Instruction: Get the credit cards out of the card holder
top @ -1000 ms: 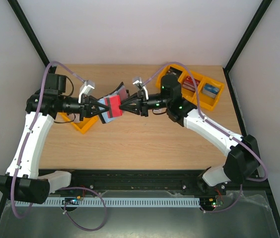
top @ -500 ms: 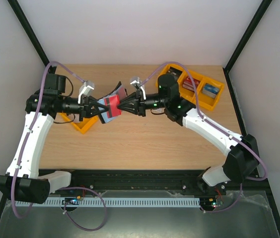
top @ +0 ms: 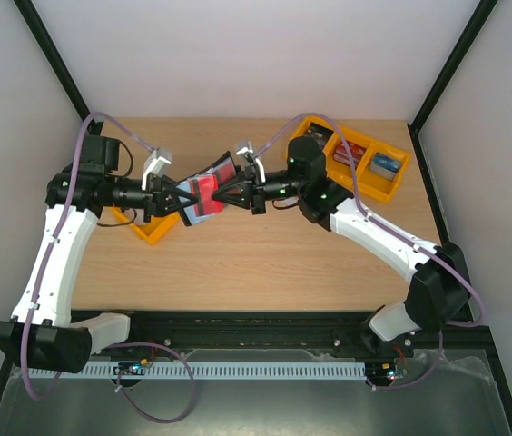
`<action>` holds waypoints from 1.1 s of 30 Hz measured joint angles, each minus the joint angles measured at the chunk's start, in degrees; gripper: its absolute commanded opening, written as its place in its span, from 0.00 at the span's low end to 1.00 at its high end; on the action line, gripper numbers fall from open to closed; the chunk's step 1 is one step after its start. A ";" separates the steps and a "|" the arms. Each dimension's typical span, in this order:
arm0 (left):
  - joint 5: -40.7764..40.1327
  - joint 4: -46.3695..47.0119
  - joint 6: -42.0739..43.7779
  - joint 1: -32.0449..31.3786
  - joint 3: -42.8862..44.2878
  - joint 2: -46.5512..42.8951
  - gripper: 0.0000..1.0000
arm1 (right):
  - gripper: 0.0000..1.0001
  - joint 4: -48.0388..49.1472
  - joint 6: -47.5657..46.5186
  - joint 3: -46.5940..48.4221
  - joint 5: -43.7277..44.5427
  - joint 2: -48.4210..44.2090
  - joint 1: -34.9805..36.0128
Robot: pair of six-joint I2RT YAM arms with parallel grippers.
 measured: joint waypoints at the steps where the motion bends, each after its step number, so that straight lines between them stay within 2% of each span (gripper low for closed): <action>1: 0.09 0.00 0.02 -0.04 0.00 0.00 0.14 | 0.02 0.52 0.33 -0.37 0.00 -0.20 -0.02; 9: 1.03 0.44 -0.17 -0.35 -0.02 0.00 0.15 | 0.02 1.73 1.11 -1.73 0.02 -1.84 -1.68; 15: 1.22 0.85 -0.90 -0.44 -0.02 0.00 0.02 | 0.02 0.11 -0.46 -1.73 0.04 -2.89 -2.49; 25: -0.46 1.81 -2.32 -0.44 -0.07 0.00 0.02 | 0.02 -9.53 -7.13 -1.03 2.99 -5.16 -7.50; 28: -2.34 4.35 -5.64 -0.44 -1.27 -0.13 0.02 | 0.02 -14.43 -10.19 0.09 9.51 -5.95 -8.92; 30: -4.52 6.82 -8.63 -0.22 -2.56 -0.15 0.02 | 0.02 -17.79 -12.55 0.72 18.18 -7.15 -9.05; 33: -8.68 10.23 -12.98 0.35 -4.63 -0.13 0.02 | 0.02 -20.92 -18.97 0.68 37.86 -10.75 -6.80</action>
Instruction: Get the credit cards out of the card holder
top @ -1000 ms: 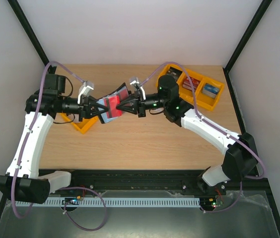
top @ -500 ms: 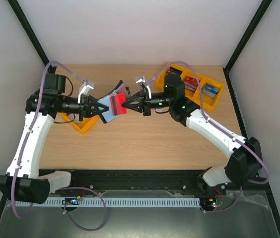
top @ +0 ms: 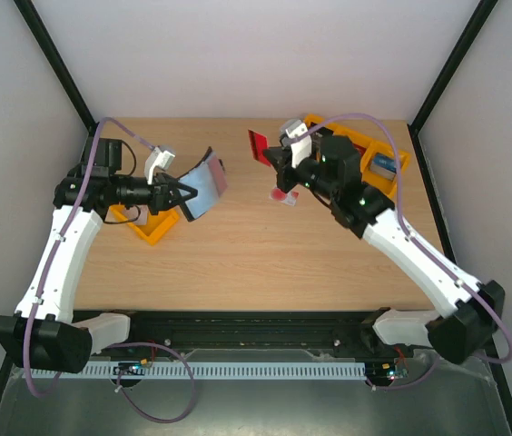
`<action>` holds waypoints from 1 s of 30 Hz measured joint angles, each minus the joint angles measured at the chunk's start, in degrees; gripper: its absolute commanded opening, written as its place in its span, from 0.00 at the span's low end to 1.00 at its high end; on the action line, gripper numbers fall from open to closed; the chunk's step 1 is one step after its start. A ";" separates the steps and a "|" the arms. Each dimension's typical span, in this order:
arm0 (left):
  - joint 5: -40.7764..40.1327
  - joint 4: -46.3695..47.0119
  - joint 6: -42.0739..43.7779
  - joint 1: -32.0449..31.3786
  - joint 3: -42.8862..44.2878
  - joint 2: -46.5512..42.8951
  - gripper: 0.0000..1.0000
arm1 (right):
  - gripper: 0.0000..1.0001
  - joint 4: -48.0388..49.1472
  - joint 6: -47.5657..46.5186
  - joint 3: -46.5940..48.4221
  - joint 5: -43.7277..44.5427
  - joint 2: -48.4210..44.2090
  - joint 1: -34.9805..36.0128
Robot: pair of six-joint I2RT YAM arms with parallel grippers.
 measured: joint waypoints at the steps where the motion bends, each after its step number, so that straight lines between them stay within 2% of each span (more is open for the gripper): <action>1: -1.33 0.98 -1.25 0.31 -0.55 0.00 0.02 | 0.02 0.63 -3.28 -0.66 7.74 -1.64 1.88; 4: -3.54 2.71 -3.61 0.68 -1.03 0.02 0.02 | 0.02 8.48 -18.16 -5.99 31.69 -7.28 9.01; 7: -4.52 3.87 -4.83 1.07 -1.03 0.00 0.02 | 0.02 22.14 -36.02 -11.96 49.37 -8.20 13.20; 11: -4.87 4.50 -5.66 1.68 -1.03 0.00 0.02 | 0.02 47.39 -67.54 -19.28 63.98 -1.88 15.08; 15: -4.85 4.85 -6.25 2.25 -1.05 0.00 0.02 | 0.02 70.42 -93.55 -23.78 65.79 6.73 15.93; 19: -4.81 5.25 -6.51 2.58 -1.07 -0.02 0.02 | 0.02 84.50 -108.69 -26.29 62.62 12.52 16.50; 25: -4.63 5.42 -6.54 2.89 -1.79 -0.55 0.02 | 0.02 90.71 -117.74 -29.31 57.72 15.17 17.55; 28: -4.61 5.44 -6.54 2.89 -1.88 -0.66 0.02 | 0.02 91.58 -119.01 -30.62 58.01 14.58 17.88; 30: -4.59 5.51 -6.56 2.93 -2.01 -0.68 0.02 | 0.02 88.78 -116.34 -31.82 60.33 12.83 18.01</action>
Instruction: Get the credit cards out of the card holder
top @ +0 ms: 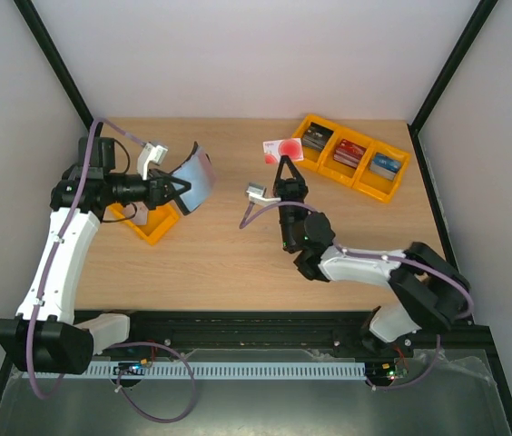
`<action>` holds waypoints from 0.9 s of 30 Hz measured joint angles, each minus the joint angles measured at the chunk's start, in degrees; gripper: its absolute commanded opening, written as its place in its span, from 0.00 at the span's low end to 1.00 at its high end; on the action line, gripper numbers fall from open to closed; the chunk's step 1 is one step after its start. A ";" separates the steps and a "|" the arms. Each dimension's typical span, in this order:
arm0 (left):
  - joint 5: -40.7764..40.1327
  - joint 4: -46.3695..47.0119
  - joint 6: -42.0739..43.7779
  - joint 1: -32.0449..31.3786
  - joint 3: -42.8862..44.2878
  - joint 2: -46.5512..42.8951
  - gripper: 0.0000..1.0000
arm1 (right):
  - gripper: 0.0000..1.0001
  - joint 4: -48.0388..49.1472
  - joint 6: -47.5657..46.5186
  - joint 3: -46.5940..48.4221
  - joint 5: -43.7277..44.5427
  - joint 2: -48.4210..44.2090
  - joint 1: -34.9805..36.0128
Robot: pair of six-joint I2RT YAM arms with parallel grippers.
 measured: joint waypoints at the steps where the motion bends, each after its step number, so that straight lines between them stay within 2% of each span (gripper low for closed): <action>1: 0.00 0.00 -0.04 0.07 -0.02 0.00 0.02 | 0.01 -2.97 3.30 -0.37 1.05 -1.36 0.02; 5: 0.00 0.17 -0.44 0.70 -0.07 -0.02 0.02 | 0.02 -28.57 26.29 0.94 0.48 -9.46 -1.33; 8: 0.07 0.31 -0.68 0.96 -0.26 -0.07 0.02 | 0.02 -43.93 42.64 5.60 -2.51 -8.90 -3.63; 10: 0.31 0.37 -0.83 0.96 -0.52 -0.07 0.02 | 0.02 -54.77 51.71 11.37 -3.82 -4.81 -5.49; 14: 0.57 0.42 -1.01 0.96 -0.90 -0.07 0.02 | 0.01 -77.94 68.11 31.39 -4.13 11.13 -8.35; 17: 0.83 0.44 -1.03 0.96 -0.92 -0.07 0.02 | 0.02 -88.21 75.87 40.63 -2.05 20.22 -9.38; 20: 0.85 0.44 -1.03 0.96 -0.92 -0.09 0.02 | 0.02 -96.04 80.35 43.32 1.11 25.55 -9.79; 27: 1.03 0.44 -1.03 0.96 -0.92 -0.07 0.02 | 0.02 -103.49 84.52 46.21 6.80 33.11 -10.16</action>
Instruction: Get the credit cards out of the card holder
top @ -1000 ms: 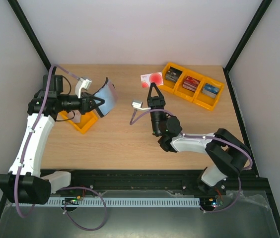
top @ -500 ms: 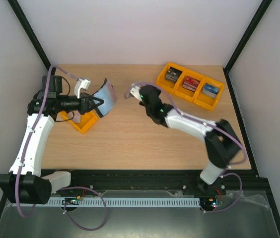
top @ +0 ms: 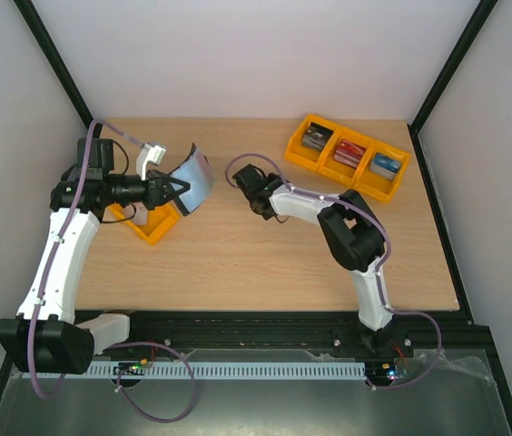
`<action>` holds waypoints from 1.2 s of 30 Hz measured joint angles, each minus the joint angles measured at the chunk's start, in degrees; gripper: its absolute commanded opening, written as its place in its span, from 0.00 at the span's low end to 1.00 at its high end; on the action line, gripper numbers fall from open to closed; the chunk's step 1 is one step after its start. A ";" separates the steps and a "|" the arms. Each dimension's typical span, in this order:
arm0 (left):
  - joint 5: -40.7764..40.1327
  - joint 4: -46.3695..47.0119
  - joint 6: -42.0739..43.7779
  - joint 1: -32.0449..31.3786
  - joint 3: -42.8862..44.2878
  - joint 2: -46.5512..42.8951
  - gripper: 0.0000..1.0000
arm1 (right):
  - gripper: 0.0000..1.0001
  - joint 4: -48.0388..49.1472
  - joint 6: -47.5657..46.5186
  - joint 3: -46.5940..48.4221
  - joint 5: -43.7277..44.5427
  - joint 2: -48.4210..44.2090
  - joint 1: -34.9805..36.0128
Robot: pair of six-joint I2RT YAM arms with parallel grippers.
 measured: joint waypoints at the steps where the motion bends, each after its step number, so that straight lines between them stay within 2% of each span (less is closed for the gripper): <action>1: 0.00 0.00 0.00 0.00 0.00 0.00 0.02 | 0.02 -0.48 0.28 0.09 0.35 0.57 -0.11; 18: 0.02 0.00 -0.02 0.00 0.00 0.00 0.02 | 0.02 2.62 -2.73 -2.93 1.51 1.53 -0.81; 23: 0.11 0.00 -0.02 0.00 0.00 0.00 0.02 | 0.05 3.39 -3.98 -4.44 0.90 1.84 -0.98; 25: 0.13 0.00 0.00 0.00 0.00 0.00 0.02 | 0.09 3.72 -4.26 -4.48 0.61 1.92 -1.07; 28: 0.15 0.00 -0.02 0.00 0.00 0.00 0.02 | 0.20 4.70 -5.14 -5.03 0.24 1.92 -1.07; 30: 0.15 0.00 -0.02 0.00 0.00 0.00 0.02 | 0.31 5.09 -5.40 -5.66 -0.15 1.92 -1.07; 33: 0.15 0.00 -0.04 0.00 0.00 0.00 0.02 | 0.61 5.97 -6.27 -7.17 -1.14 1.88 -1.07; 35: 0.15 0.00 -0.04 0.00 0.00 0.00 0.02 | 0.76 6.23 -6.47 -7.87 -0.70 1.73 -1.05; 36: 0.15 0.00 -0.04 0.02 0.00 0.00 0.02 | 0.92 6.49 -6.73 -7.93 -0.57 1.16 -1.07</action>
